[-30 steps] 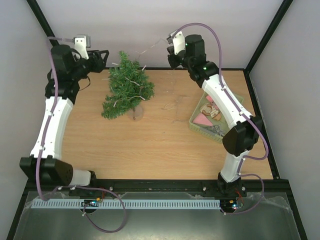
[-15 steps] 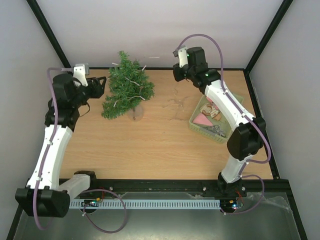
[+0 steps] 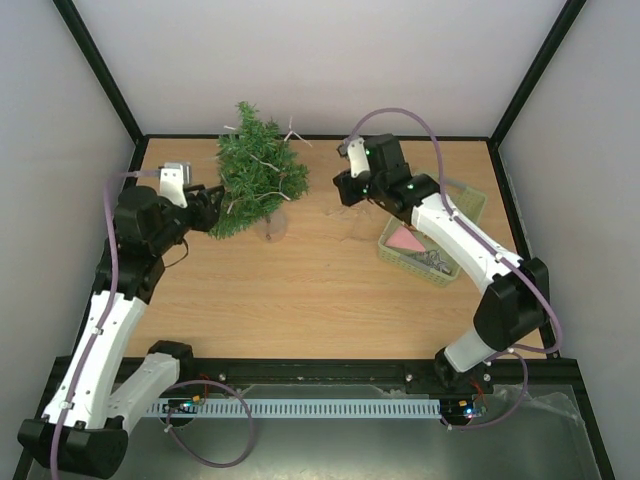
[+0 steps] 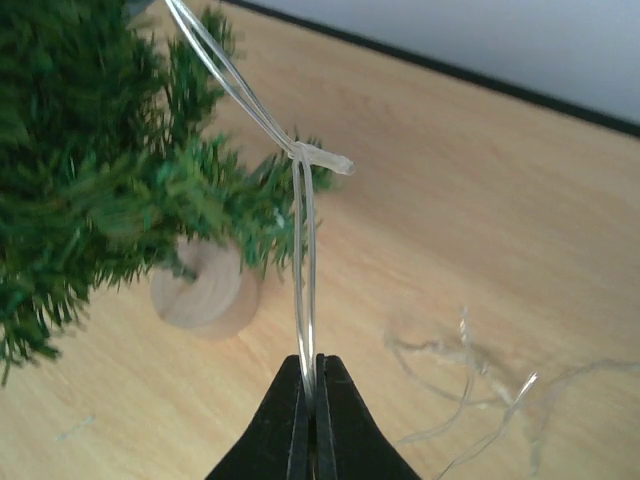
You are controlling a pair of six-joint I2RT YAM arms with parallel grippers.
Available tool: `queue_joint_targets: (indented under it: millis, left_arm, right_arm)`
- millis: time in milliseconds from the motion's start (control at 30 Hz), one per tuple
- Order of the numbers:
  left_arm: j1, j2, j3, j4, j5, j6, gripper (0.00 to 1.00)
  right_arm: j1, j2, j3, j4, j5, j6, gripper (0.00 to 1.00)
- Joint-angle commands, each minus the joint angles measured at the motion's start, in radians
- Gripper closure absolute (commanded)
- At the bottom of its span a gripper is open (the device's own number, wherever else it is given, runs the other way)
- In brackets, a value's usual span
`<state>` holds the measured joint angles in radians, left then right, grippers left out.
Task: Decorate the small christmas tree
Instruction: Wrap the decoration item around the Christmas tree.
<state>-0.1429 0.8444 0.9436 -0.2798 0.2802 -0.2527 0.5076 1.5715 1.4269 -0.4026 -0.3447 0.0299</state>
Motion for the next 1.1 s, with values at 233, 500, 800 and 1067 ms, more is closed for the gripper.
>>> queue_joint_targets:
  millis: [233,500,800,1067]
  left_arm:
    - [-0.104,-0.125,-0.055,-0.015,-0.003,0.044,0.5]
    - [-0.212,-0.18,-0.136,0.053,0.0,0.06,0.51]
    - [-0.406,-0.183,-0.233,0.17,-0.102,0.027,0.52]
    - [-0.621,-0.137,-0.288,0.298,-0.303,0.009,0.51]
  right_arm:
    - [0.068,-0.071,-0.182,0.154,-0.102,0.133,0.98]
    - [0.081,-0.181,-0.296,0.341,-0.273,0.258,0.98]
    - [0.101,-0.224,-0.371,0.49,-0.352,0.411,0.98]
    - [0.141,-0.224,-0.414,0.579,-0.386,0.503,0.98]
